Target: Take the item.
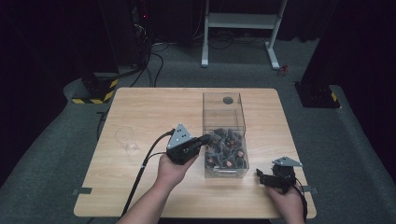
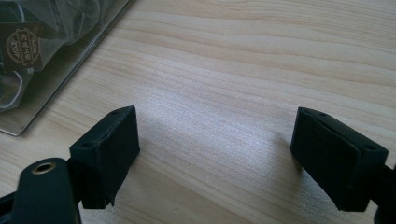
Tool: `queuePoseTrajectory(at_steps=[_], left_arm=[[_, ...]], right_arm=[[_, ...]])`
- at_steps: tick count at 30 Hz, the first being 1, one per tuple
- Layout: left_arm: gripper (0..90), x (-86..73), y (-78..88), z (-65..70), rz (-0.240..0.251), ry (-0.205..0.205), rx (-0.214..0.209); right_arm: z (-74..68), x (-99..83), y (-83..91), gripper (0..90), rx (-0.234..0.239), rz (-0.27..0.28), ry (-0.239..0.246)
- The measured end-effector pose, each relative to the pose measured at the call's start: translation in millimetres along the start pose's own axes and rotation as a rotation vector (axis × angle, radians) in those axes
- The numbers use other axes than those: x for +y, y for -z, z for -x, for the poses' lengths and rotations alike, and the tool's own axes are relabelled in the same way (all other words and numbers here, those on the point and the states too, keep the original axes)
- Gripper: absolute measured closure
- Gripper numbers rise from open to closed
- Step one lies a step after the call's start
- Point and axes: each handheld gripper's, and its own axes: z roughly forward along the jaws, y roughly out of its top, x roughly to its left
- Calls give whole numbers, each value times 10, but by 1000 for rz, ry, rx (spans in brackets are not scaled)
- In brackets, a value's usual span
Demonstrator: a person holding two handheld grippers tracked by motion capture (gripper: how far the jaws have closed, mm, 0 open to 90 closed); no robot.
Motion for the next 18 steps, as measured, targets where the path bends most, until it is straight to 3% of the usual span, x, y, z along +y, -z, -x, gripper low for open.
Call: queuePoseTrajectory(at_steps=[18], left_arm=[[900, 33, 184, -142, 37, 9, 46]], right_arm=[[0, 0, 0, 154, 1, 0, 1]])
